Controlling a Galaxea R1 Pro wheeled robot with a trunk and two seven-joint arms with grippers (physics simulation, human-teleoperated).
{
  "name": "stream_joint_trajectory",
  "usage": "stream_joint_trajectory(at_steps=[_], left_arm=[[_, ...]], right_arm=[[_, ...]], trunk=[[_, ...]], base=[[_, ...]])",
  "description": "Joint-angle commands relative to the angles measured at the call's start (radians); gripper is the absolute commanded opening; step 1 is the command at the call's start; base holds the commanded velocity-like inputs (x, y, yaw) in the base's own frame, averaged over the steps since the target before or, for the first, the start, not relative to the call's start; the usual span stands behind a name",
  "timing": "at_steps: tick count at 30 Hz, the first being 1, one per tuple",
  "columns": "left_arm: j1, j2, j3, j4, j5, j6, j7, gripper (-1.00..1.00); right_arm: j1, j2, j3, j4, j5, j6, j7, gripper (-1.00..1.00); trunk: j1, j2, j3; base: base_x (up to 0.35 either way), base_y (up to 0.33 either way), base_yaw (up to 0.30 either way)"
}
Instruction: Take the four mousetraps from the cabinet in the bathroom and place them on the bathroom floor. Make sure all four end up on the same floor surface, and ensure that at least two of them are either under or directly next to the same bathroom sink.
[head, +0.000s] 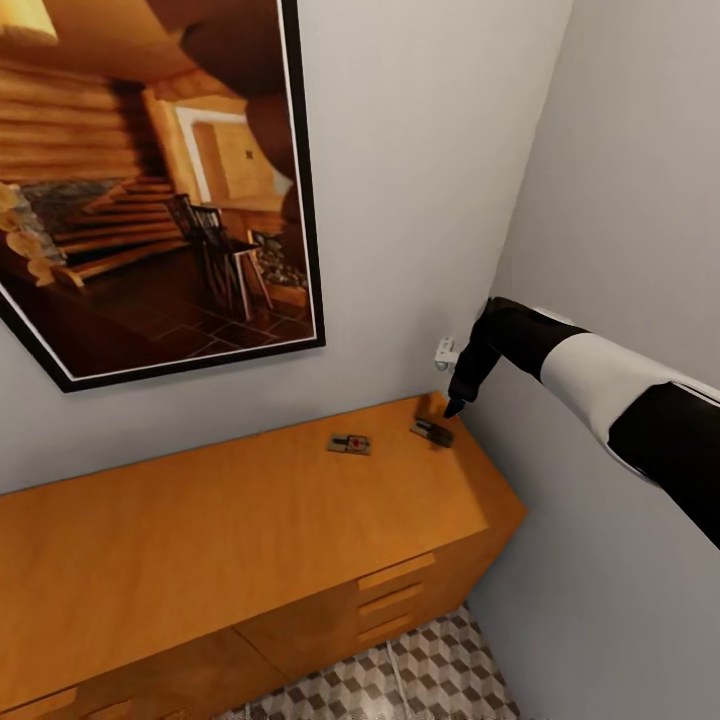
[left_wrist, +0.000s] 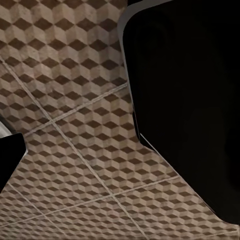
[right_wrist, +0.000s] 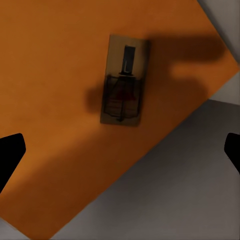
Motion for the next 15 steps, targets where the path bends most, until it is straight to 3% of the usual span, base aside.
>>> stream_joint_trajectory(at_steps=[1,15], left_arm=[[-0.002,-0.001,-0.008,0.004,0.009,-0.005,0.002,1.00],[0.000,-0.001,-0.008,0.004,0.009,-0.005,0.001,1.00]], right_arm=[[0.000,-0.002,-0.006,-0.004,0.010,0.008,0.006,1.00],[0.000,-0.013,-0.006,-0.004,0.009,-0.010,0.006,1.00]], trunk=[[0.000,-0.002,-0.003],[0.000,-0.002,-0.026]], base=[[0.000,0.000,0.000],[0.000,0.000,0.000]])
